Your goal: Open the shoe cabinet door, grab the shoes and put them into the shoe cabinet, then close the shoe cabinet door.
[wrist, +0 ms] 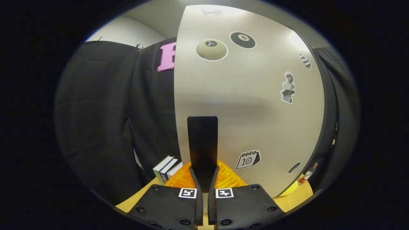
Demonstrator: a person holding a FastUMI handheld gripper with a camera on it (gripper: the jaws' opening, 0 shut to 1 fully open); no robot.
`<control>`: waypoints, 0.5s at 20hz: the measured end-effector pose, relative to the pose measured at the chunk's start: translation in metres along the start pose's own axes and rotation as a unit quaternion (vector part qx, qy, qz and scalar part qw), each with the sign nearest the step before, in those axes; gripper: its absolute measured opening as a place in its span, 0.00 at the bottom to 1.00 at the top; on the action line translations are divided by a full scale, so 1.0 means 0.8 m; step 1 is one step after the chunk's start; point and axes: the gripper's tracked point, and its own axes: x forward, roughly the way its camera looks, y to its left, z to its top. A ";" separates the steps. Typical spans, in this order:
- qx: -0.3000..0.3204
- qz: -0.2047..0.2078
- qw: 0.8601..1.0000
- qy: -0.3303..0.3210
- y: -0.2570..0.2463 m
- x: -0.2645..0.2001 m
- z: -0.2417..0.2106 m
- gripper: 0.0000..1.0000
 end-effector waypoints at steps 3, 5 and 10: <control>-0.004 -0.001 1.000 -0.006 -0.007 -0.028 -0.004 0.07; -0.004 -0.001 1.000 -0.010 -0.014 -0.045 -0.005 0.07; -0.006 -0.001 1.000 -0.014 -0.032 -0.077 -0.009 0.07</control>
